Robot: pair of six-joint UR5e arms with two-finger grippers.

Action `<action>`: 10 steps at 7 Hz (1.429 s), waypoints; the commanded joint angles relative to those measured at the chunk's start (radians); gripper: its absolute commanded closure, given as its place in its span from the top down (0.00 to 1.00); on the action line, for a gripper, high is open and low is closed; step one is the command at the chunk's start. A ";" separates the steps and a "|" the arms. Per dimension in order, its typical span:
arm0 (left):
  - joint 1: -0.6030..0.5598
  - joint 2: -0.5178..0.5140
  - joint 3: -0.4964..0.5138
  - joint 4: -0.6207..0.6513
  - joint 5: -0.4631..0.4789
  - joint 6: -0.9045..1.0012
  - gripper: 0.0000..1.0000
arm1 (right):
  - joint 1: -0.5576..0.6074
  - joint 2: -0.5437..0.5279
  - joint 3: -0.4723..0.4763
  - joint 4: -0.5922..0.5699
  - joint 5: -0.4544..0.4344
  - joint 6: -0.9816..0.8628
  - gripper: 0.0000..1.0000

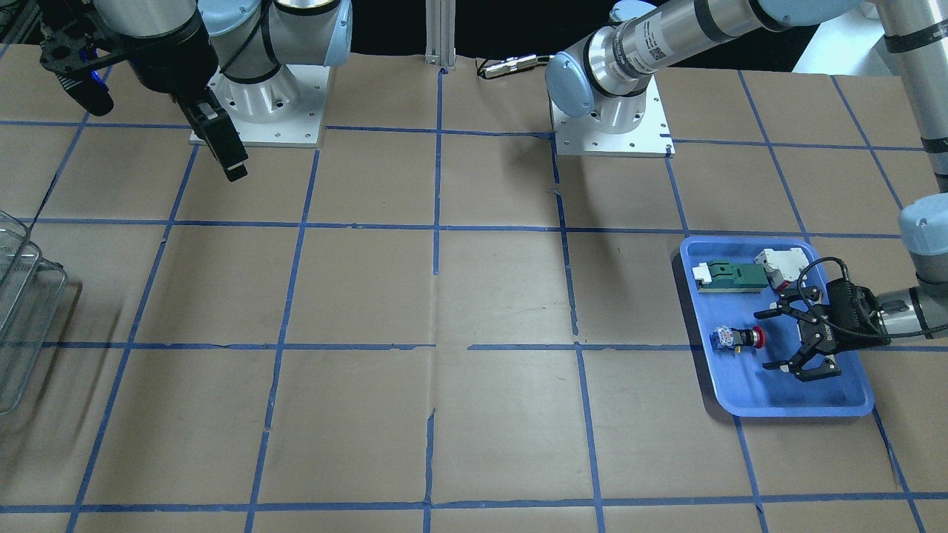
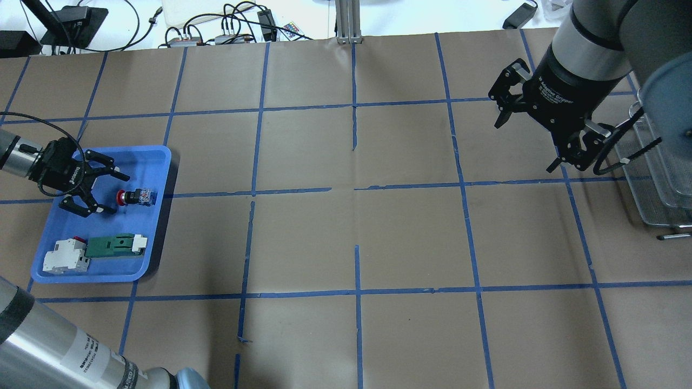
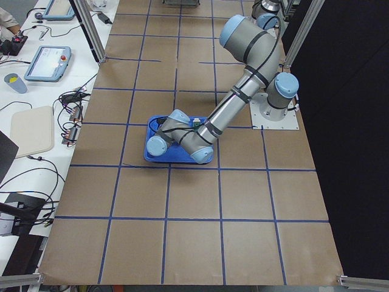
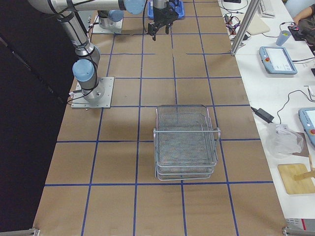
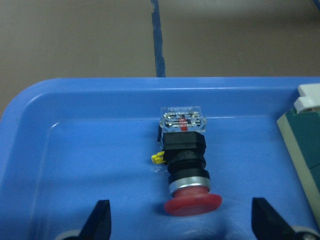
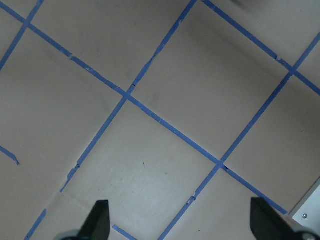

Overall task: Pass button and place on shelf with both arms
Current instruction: 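Lower the left gripper and grasp the red push-button by its cap, then lift the button and carry it toward the table center while the right gripper approaches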

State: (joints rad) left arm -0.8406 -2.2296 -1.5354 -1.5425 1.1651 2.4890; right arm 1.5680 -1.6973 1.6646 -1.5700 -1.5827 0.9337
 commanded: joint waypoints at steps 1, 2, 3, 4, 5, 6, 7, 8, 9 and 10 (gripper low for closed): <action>0.000 -0.004 0.000 0.001 -0.004 0.005 0.40 | 0.000 -0.018 0.000 0.005 0.021 0.154 1.00; 0.000 -0.004 0.000 0.001 -0.031 0.010 0.28 | 0.001 -0.016 0.001 0.016 0.044 0.245 1.00; 0.000 -0.002 0.003 0.001 -0.031 0.010 0.16 | 0.004 -0.016 0.003 0.022 0.075 0.294 1.00; 0.000 0.011 0.008 -0.008 -0.031 0.002 0.08 | 0.006 -0.018 0.001 0.021 0.075 0.301 1.00; -0.008 0.033 0.017 -0.049 -0.068 -0.021 0.08 | 0.006 -0.018 0.001 0.021 0.076 0.319 1.00; -0.021 0.062 0.027 -0.120 -0.090 -0.041 0.07 | 0.007 -0.018 0.001 0.022 0.078 0.365 1.00; -0.066 0.111 0.026 -0.170 -0.120 -0.082 0.06 | 0.033 -0.015 0.001 0.021 0.073 0.420 1.00; -0.130 0.166 0.028 -0.210 -0.130 -0.131 0.00 | 0.062 -0.009 0.001 0.007 0.069 0.495 1.00; -0.211 0.218 0.026 -0.212 -0.149 -0.206 0.00 | 0.066 -0.009 -0.006 0.002 0.069 0.532 1.00; -0.298 0.264 0.026 -0.214 -0.150 -0.313 0.00 | 0.066 -0.004 -0.009 -0.002 0.076 0.568 1.00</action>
State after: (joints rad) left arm -1.0356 -2.0269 -1.5093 -1.7469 1.0247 2.2907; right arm 1.6283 -1.7056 1.6602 -1.5655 -1.5116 1.4499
